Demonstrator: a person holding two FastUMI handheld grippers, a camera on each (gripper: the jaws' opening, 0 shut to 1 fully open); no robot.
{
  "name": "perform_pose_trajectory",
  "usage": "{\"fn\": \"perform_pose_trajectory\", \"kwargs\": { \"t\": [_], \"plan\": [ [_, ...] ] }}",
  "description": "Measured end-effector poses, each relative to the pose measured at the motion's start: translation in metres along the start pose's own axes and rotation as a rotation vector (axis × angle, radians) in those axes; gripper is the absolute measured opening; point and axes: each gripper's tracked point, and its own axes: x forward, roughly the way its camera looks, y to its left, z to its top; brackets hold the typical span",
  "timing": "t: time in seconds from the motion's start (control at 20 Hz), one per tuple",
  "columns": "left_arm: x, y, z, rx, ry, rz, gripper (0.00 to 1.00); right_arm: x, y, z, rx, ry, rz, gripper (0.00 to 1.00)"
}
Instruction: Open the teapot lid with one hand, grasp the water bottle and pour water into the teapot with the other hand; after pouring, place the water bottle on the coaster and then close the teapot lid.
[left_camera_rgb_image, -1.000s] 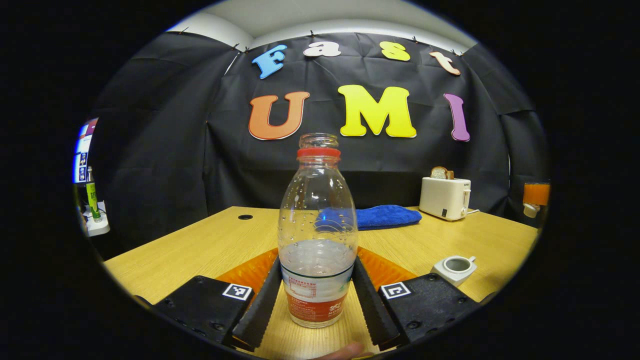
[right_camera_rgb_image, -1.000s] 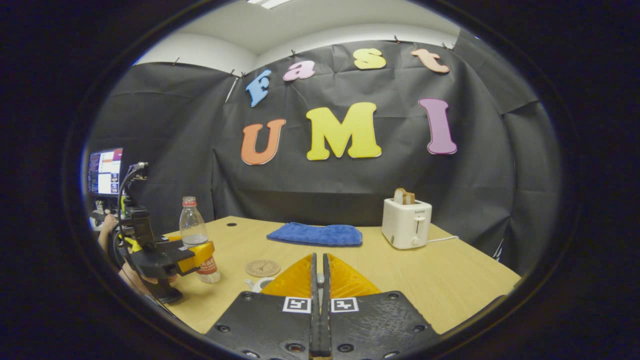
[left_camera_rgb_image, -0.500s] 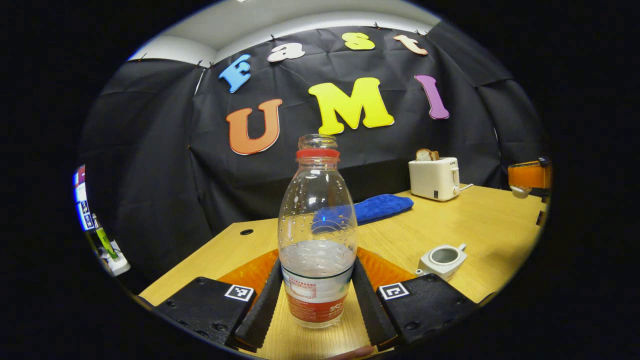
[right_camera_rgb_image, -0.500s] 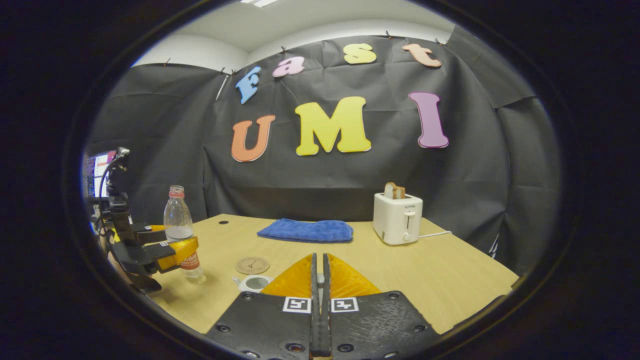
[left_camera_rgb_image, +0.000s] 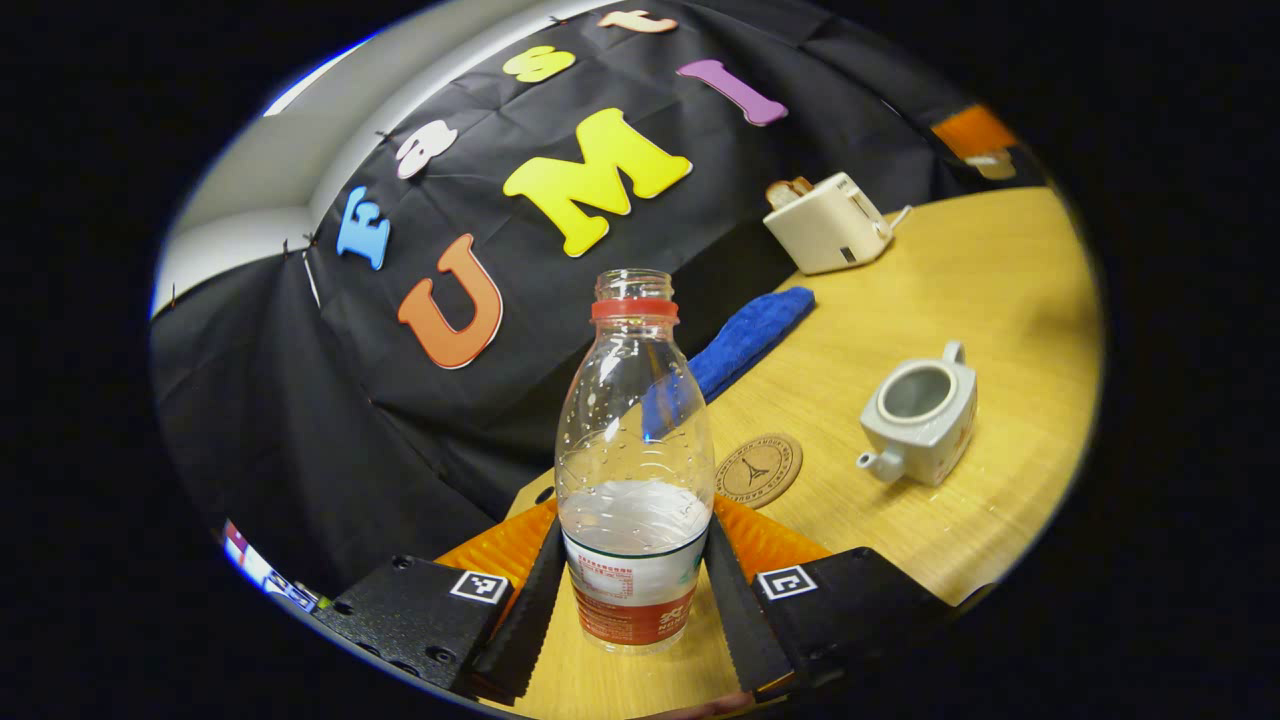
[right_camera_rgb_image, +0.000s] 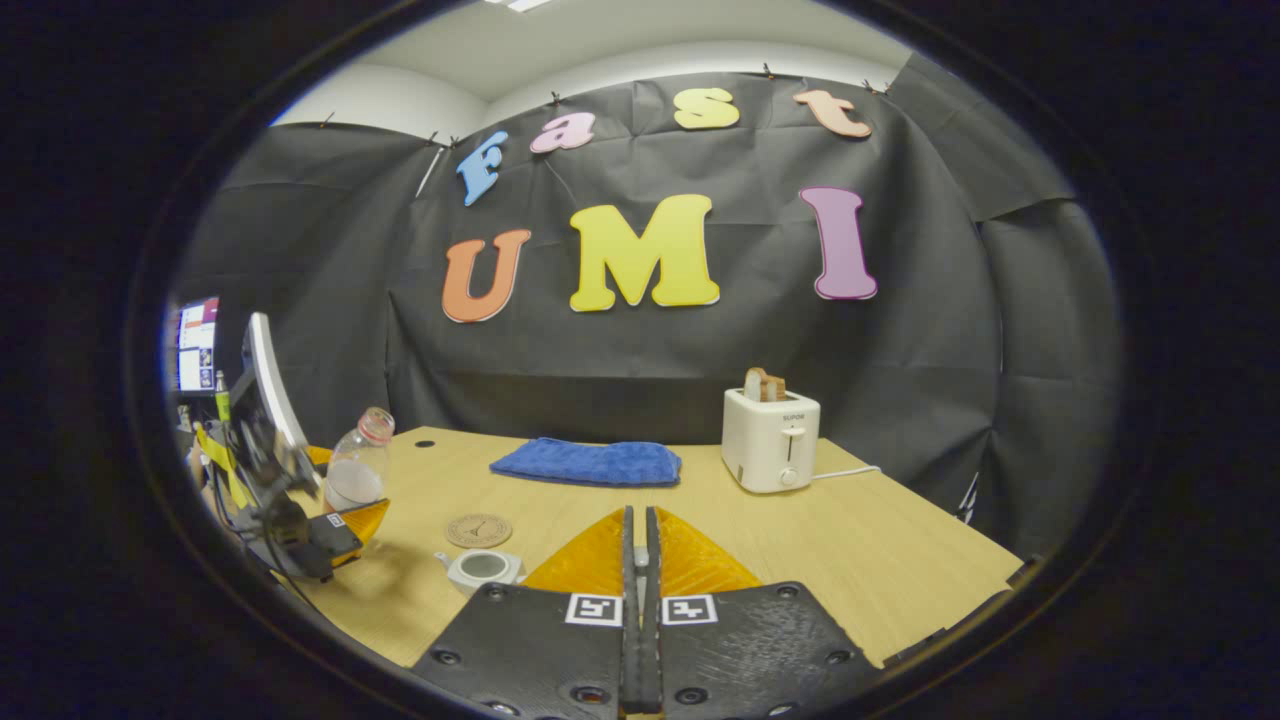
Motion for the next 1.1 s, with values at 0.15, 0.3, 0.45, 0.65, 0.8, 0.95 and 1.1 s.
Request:
{"fn": "perform_pose_trajectory", "kwargs": {
  "t": [0.15,0.3,0.45,0.65,0.8,0.95,1.1],
  "plan": [
    [0.002,-0.005,-0.009,0.119,0.035,0.000,0.75,0.000,-0.004,0.001,-0.001,0.000,-0.008,0.00],
    [0.001,-0.010,-0.015,0.156,0.072,-0.009,0.75,0.001,-0.005,-0.001,-0.008,0.004,-0.010,0.00],
    [-0.002,-0.014,-0.019,0.213,0.110,-0.022,0.75,0.002,-0.006,-0.002,-0.024,0.011,-0.016,0.00],
    [-0.006,-0.011,-0.012,0.349,0.110,-0.016,0.75,0.002,-0.004,-0.004,-0.046,0.016,-0.014,0.00],
    [-0.011,-0.011,-0.009,0.455,0.125,-0.021,0.75,0.003,-0.007,-0.004,-0.058,0.017,-0.022,0.00],
    [-0.016,-0.010,-0.002,0.574,0.137,-0.013,0.75,0.001,-0.011,0.001,-0.065,0.005,-0.035,0.00],
    [-0.020,-0.015,0.004,0.682,0.125,-0.024,0.74,0.000,-0.013,0.001,-0.075,0.001,-0.045,0.00]
  ]
}}
